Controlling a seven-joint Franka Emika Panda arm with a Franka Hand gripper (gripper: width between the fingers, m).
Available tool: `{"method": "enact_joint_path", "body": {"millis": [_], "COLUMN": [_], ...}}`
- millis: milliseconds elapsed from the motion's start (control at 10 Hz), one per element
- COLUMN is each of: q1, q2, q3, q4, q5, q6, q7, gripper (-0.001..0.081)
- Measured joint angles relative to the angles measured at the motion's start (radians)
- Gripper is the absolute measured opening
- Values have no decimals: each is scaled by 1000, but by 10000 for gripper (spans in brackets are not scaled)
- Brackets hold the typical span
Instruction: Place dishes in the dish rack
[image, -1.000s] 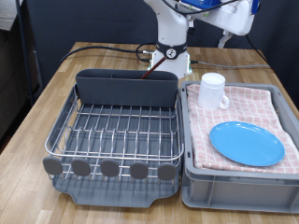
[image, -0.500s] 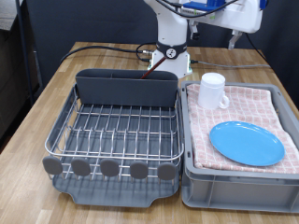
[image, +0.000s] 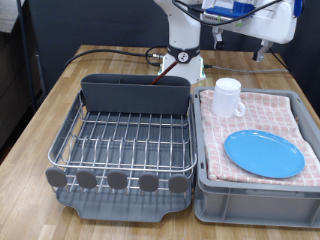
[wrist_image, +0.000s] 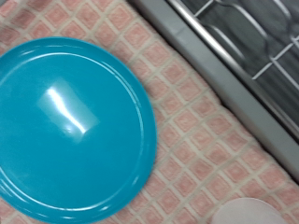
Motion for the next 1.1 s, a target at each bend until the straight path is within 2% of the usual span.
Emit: {"method": "enact_joint_path", "body": {"millis": [200,400,500,700,800,900,1000,1100], "q1": [0,1,2,18,24,23,30,40], "q2": [44,77,93,128,144,144,146,155], "q3": [-8,-16,-22,-41,-46,-45,-47,-50], "q4": [-23,-72,-100,-144,-149,-148,-149,-151], "q5": [48,91,130,255,287,283,367,499], "q6": [128,268,343,460,495,488,489,501], "q7": [-18,-60,-113,-285,-340,-327,-391,-516], "gripper": [802,802,802,802,802,802,802,802]}}
